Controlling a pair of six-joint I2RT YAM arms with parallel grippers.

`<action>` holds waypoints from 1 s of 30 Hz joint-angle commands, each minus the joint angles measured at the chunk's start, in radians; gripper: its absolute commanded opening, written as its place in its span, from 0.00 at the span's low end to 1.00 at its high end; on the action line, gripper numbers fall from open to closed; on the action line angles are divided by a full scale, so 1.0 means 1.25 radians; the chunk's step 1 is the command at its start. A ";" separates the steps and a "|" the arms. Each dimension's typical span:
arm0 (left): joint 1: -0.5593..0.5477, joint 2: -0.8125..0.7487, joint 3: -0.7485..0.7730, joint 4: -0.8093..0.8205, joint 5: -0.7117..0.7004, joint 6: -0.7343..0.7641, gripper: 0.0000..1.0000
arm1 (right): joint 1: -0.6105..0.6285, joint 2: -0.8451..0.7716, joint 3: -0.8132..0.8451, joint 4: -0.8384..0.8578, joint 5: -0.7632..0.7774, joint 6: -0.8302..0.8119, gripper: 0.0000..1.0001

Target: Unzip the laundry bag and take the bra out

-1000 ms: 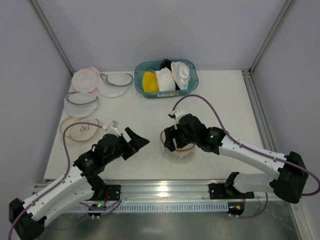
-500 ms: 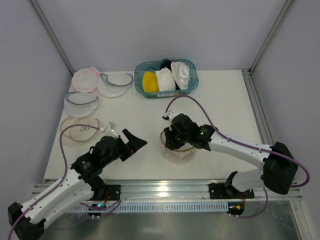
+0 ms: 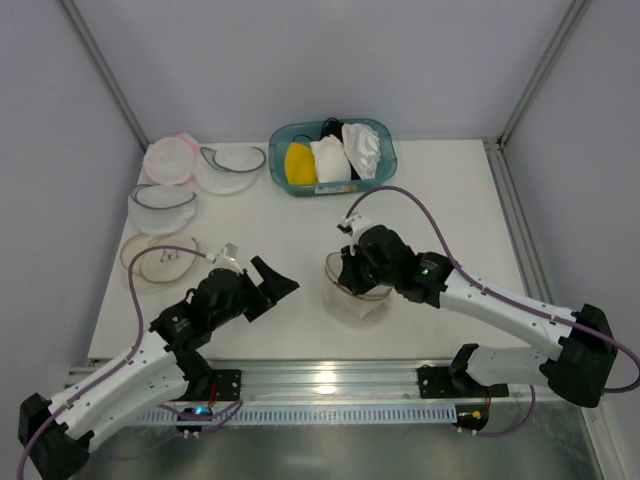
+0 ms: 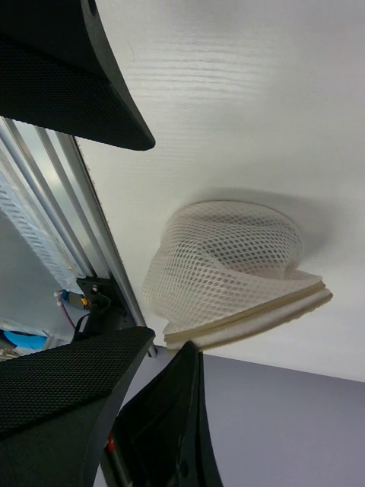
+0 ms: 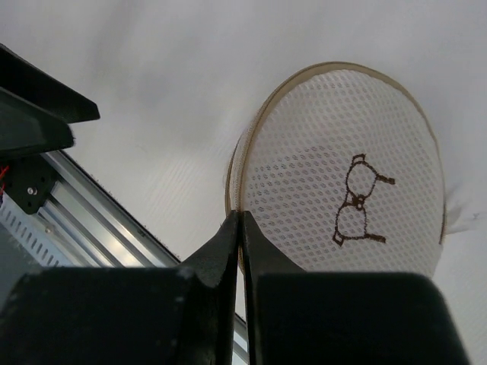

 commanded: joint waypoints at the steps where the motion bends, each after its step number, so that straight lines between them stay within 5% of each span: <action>1: 0.003 0.058 0.008 0.110 0.034 0.018 0.99 | 0.005 -0.093 0.007 -0.009 0.066 0.017 0.04; 15: -0.001 0.522 0.216 0.388 0.158 0.068 0.99 | 0.006 -0.235 -0.071 -0.075 0.225 0.103 0.04; 23: -0.012 0.630 0.285 0.284 0.184 0.134 0.55 | 0.005 -0.336 -0.104 -0.128 0.358 0.183 0.04; 26: -0.013 0.635 0.275 0.253 0.197 0.151 0.33 | 0.006 -0.359 -0.108 -0.144 0.386 0.197 0.04; 28: -0.014 0.648 0.274 0.257 0.210 0.156 0.07 | 0.005 -0.362 -0.109 -0.154 0.403 0.207 0.04; 30: -0.019 0.653 0.273 0.259 0.217 0.157 0.00 | 0.005 -0.360 -0.108 -0.181 0.467 0.246 0.04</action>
